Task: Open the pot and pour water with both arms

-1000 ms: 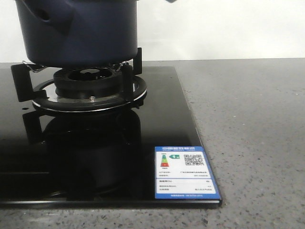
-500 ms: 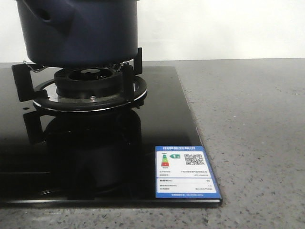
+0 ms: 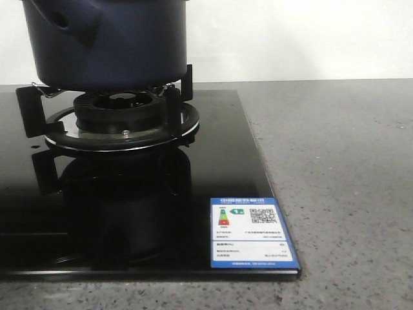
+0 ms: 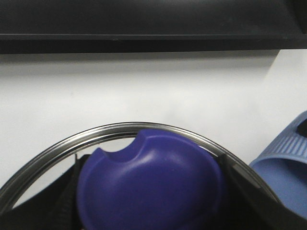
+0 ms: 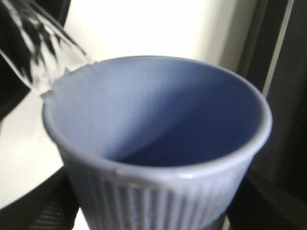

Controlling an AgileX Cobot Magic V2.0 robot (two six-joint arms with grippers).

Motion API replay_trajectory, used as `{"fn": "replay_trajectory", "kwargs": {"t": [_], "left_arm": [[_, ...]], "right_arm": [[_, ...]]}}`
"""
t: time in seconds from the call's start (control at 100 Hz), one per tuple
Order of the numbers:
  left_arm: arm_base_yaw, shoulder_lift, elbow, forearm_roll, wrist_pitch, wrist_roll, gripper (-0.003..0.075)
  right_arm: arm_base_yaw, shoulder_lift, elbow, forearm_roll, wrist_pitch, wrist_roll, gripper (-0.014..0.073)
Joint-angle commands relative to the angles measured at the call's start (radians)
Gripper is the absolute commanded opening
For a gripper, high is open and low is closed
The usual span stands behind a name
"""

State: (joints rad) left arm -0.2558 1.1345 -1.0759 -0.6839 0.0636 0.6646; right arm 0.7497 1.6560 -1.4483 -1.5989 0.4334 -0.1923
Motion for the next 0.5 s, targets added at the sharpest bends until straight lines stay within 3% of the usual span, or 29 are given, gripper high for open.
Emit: {"fn": "replay_trajectory", "kwargs": {"t": [0.0, 0.49], "left_arm": [[0.004, -0.030, -0.037, -0.003, -0.090, -0.005, 0.0326], [0.004, -0.030, -0.037, -0.003, -0.090, -0.005, 0.0326]], "right_arm": [[0.004, -0.044, -0.042, -0.090, 0.025, -0.001, 0.0384], [0.004, -0.044, -0.044, -0.118, 0.032, -0.001, 0.0384]]}}
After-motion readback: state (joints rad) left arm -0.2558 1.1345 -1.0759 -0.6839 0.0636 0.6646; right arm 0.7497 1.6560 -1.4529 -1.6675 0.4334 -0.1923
